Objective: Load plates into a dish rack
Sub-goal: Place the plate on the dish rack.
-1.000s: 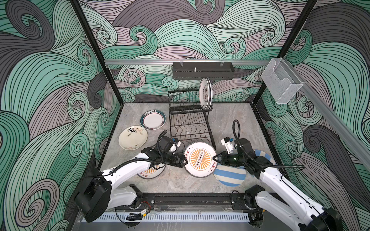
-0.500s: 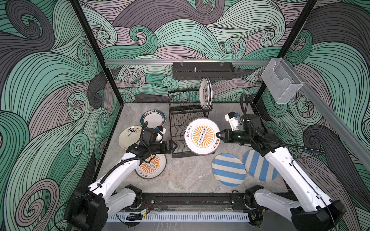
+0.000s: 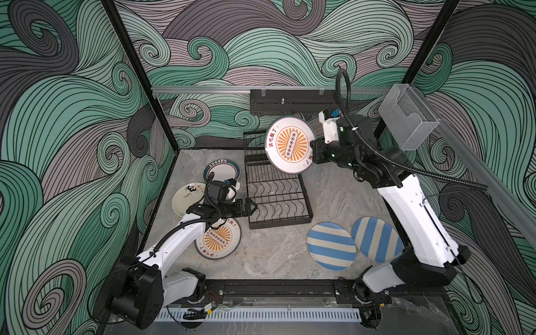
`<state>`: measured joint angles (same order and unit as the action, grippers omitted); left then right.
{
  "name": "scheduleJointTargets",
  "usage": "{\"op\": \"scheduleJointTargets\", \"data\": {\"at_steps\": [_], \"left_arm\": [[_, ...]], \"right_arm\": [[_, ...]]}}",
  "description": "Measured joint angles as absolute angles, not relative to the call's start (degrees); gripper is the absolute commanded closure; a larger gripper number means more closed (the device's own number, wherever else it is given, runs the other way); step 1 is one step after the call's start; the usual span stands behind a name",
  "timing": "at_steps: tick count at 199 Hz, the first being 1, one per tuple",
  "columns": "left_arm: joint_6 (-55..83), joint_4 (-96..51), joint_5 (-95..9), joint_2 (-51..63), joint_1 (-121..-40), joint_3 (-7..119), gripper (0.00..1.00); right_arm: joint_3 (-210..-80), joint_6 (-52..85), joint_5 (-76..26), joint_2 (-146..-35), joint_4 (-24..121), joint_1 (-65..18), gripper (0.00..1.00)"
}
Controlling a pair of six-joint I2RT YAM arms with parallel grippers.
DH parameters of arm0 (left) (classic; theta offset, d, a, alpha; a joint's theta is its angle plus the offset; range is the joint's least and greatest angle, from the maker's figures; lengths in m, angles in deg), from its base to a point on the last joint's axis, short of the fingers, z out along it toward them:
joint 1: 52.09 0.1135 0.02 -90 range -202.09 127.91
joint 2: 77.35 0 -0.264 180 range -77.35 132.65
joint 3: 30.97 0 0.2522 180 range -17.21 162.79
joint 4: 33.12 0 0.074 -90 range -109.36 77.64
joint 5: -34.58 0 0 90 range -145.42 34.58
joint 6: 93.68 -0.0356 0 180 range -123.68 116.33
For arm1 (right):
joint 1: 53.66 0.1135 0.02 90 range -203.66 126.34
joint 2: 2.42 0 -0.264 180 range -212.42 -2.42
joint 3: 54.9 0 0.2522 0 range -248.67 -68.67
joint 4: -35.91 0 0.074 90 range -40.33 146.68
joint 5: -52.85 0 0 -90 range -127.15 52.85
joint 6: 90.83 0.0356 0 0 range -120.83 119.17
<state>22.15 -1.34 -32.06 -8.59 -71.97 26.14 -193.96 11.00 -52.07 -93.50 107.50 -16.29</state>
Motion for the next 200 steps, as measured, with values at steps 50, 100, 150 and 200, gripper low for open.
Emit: {"op": "scheduleJointTargets", "data": {"at_steps": [50, 100, 150, 200], "left_arm": [[22.04, -3.52, -29.35, -8.11, -71.97, 25.73, 0.01], [22.02, -4.96, -27.91, -8.11, -71.97, 24.63, 0.01], [22.02, -5.2, -27.82, -8.97, -71.97, 23.43, 0.01], [22.02, -5.49, -27.65, -8.97, -71.97, 22.82, 0.02]], "right_arm": [[-209.7, 6.96, -75.7, -107.56, 112.57, -11.11, 1.0], [-217.54, 3.05, -89.95, -115.65, 113.57, -6.43, 1.0], [-217.94, 2.94, -96.7, -117.77, 113.79, -6.0, 1.0], [-217.76, 5.23, -99.26, -119.14, 113.55, -5.76, 1.0]]}}
